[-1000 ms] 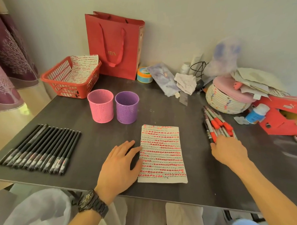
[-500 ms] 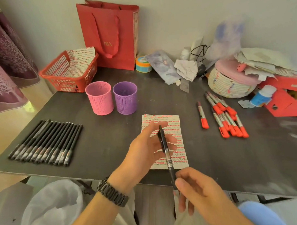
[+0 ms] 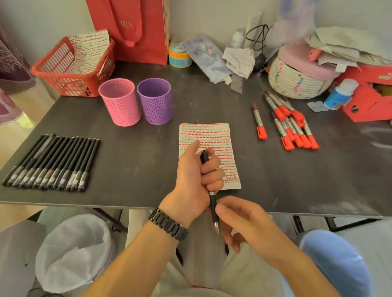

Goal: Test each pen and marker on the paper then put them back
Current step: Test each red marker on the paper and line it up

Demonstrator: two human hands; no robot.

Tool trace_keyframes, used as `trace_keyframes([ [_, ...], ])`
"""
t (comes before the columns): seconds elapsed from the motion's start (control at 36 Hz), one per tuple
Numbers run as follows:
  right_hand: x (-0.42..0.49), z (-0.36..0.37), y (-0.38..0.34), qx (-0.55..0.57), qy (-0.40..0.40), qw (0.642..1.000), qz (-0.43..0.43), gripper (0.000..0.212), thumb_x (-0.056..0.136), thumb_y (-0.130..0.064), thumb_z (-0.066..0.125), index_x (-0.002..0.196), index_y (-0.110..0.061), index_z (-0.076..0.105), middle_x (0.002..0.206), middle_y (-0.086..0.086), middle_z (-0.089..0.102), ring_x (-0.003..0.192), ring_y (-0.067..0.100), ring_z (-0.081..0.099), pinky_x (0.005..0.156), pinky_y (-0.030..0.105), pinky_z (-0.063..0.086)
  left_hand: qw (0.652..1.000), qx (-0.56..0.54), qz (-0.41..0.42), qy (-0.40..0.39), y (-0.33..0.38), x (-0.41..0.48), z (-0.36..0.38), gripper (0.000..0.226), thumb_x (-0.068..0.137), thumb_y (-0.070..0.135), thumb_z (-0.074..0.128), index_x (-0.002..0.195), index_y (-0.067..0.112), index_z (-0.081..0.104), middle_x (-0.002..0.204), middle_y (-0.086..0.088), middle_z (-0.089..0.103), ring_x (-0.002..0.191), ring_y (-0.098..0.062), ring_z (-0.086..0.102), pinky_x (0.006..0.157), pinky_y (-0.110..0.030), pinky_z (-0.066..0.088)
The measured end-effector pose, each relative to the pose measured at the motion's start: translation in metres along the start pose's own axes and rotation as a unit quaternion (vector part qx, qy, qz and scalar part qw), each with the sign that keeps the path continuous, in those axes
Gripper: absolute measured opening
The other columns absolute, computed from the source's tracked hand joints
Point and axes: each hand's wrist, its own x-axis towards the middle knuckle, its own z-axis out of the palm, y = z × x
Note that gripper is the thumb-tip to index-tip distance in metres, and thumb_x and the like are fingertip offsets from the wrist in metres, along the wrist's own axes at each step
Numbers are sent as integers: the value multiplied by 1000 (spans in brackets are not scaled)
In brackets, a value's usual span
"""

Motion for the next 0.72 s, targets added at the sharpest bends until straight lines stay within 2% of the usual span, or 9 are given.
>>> trace_keyframes([
  [0.06,2,0,-1,-24,-7,1000,-17,11,91,-40,67,84,-32,69,70,-7,60,54,15,55,44,25,45,998,60,15,-28,3,0,1,48,104,55,30,85,16,51,57,5,29,42,-9,24,39,-22,21],
  [0.11,5,-3,-4,-42,-14,998,-35,8,91,-34,70,87,-26,71,73,-2,62,53,15,55,45,26,46,985,156,68,-27,11,2,-2,59,104,59,25,98,12,59,64,-1,55,50,-16,47,49,-27,36],
  [0.19,8,-18,-11,-51,26,996,-66,11,85,-32,75,91,-23,74,72,2,61,48,13,49,43,26,43,929,307,202,47,32,4,-15,56,105,57,26,108,18,66,94,-1,77,85,-16,69,82,-42,50],
  [0.25,13,-34,-15,-41,66,993,-84,11,86,-33,77,87,-23,71,65,1,58,42,13,43,39,24,39,873,387,276,110,42,5,-30,45,100,61,32,108,31,63,102,12,75,98,-6,67,95,-43,49],
  [0.33,25,-52,-19,5,113,989,-90,22,83,-37,78,85,-20,64,59,1,54,40,16,44,39,24,38,781,518,321,136,37,6,-53,29,92,59,41,109,42,57,105,32,66,101,12,58,90,-27,45],
  [0.39,36,-59,-20,46,139,986,-85,21,78,-33,78,83,-19,63,62,5,58,42,19,49,39,26,41,714,602,332,133,23,7,-63,33,93,57,45,121,41,54,115,30,64,108,9,55,88,-22,42],
  [0.47,55,-60,-18,40,165,982,-83,15,79,-27,75,81,-21,62,69,9,67,45,20,57,41,28,46,639,679,345,110,0,9,-69,51,91,52,49,138,33,46,136,18,55,127,-4,45,104,-27,38],
  [0.64,75,-47,-2,-17,185,977,-100,9,90,-26,73,85,-26,66,69,9,69,47,18,59,44,27,48,542,761,343,95,-27,16,-79,65,89,51,52,149,29,37,148,9,48,139,-14,40,121,-43,26],
  [0.72,79,-41,8,-60,227,966,-108,14,93,-29,72,81,-23,67,63,4,67,46,11,56,45,24,45,507,784,341,104,-30,18,-82,60,89,55,46,142,28,49,149,8,47,141,-15,40,122,-44,23],
])
